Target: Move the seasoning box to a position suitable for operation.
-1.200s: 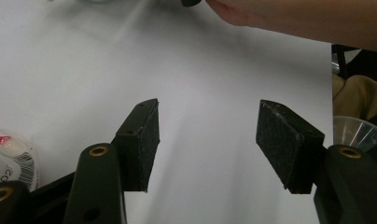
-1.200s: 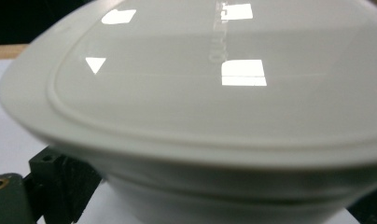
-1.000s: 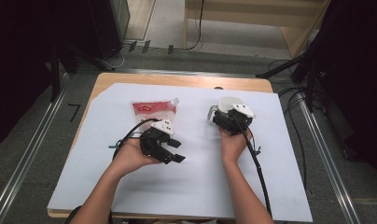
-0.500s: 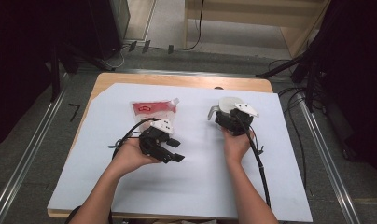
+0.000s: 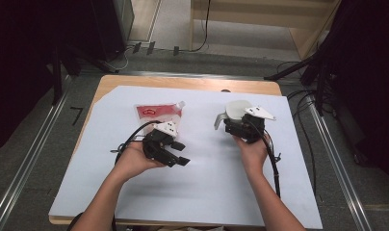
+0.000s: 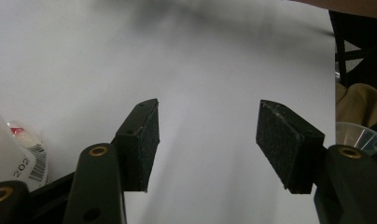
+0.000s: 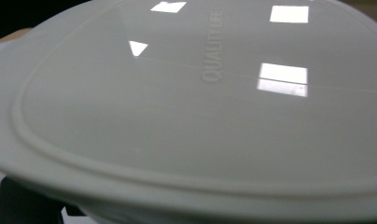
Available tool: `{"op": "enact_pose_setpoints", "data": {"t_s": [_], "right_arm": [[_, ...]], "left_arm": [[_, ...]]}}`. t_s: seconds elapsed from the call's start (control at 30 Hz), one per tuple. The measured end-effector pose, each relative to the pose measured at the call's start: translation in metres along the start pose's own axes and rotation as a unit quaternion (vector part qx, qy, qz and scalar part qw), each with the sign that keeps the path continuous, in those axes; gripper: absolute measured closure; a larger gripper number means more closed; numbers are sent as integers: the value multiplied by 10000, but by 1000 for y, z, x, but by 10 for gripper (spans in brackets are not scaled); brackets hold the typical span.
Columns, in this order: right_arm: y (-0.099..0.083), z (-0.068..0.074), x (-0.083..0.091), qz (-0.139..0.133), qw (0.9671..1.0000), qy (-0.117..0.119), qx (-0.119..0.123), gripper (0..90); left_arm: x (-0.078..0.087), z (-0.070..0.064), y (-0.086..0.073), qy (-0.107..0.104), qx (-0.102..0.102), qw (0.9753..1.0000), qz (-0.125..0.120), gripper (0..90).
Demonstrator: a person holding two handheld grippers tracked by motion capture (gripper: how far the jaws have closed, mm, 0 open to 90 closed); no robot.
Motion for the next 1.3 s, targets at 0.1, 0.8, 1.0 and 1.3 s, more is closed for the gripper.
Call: {"op": "enact_pose_setpoints", "data": {"t_s": [0.1,0.8,1.0,1.3], "right_arm": [[-2,8,10,60,9996,290,18,128],[-15,48,78,34,9865,1603,336,128],[-31,65,78,186,9826,1804,401,128],[-51,80,57,387,9812,1834,448,128]], "left_arm": [[-1,1,-1,28,5,10000,16,405],[-4,3,-1,129,40,9999,67,408],[-4,4,-1,139,35,9999,42,416],[-4,6,-2,192,137,9997,1,420]]}}
Point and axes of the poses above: each handheld gripper's, and its own axes: x roughly backward along the jaws, y roughly out of its top, z roughly to its left, the point moved 8 cm from there along -x, roughly forward along the jaws, and after that the axes turned 10 degrees about -z, right-handed, at the moved point
